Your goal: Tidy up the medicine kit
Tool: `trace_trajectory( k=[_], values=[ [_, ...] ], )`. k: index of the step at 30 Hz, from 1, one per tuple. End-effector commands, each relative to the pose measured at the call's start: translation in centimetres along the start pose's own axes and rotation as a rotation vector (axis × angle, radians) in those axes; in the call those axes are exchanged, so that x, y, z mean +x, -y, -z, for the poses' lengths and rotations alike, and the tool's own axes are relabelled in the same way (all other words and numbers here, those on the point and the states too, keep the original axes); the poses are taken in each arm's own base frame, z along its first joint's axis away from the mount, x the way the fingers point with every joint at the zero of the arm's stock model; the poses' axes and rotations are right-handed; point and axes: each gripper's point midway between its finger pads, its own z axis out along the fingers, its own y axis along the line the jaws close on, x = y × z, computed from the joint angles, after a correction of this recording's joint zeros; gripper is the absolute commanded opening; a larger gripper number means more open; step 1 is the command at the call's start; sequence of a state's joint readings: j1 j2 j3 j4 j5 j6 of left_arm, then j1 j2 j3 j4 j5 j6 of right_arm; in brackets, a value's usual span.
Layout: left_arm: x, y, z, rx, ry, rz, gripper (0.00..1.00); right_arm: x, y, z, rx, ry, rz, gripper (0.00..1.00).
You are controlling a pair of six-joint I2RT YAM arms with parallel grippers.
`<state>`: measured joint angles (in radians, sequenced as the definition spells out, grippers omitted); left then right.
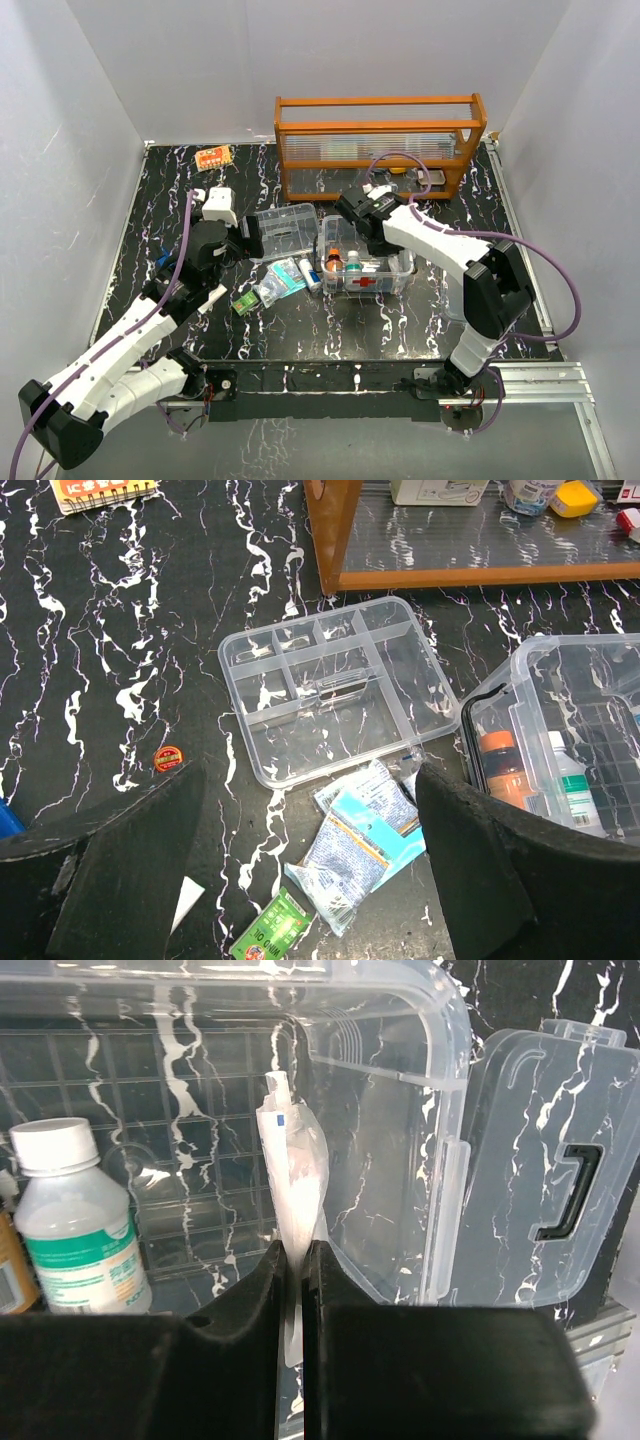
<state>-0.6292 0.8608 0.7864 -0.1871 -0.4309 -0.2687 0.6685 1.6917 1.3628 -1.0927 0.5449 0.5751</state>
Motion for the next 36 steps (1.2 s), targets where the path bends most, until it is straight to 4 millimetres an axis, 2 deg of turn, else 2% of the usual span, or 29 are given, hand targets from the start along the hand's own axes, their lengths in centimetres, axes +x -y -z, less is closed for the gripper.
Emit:
trace_trajectory(
  k=[1,5,9,13,18,23,36],
  values=[
    [-0.3,-0.4,-0.1,-0.023,0.011,-0.006,0.85,-0.2,0.5,-1.3,0.084,0.030,-0.033,0.02],
    [-0.3,-0.5,-0.2,-0.028,0.009,-0.007,0.85,0.0,-0.2,-1.8,0.066,0.024,-0.042,0.07],
    [-0.3,-0.5,-0.2,-0.029,0.010,-0.007,0.85,-0.2,-1.9,-1.2,-0.037,0.014,-0.058,0.28],
    [-0.1,-0.5,-0.3,-0.033,0.006,-0.008,0.85,-1.0,-3.0,0.1,-0.138,0.039,-0.082,0.37],
    [0.0,-0.5,-0.5,-0.037,0.001,-0.009,0.85,-1.7,-3.6,1.1,-0.206,0.062,-0.102,0.39],
    [0.0,-0.6,-0.5,-0.040,0.000,-0.010,0.85,-2.4,-3.8,1.0,-0.226,0.101,-0.127,0.39],
    [0.6,0.1,-0.7,-0.013,-0.024,0.009,0.85,-2.2,-4.0,-4.1,-0.219,0.148,-0.235,0.35]
  ],
)
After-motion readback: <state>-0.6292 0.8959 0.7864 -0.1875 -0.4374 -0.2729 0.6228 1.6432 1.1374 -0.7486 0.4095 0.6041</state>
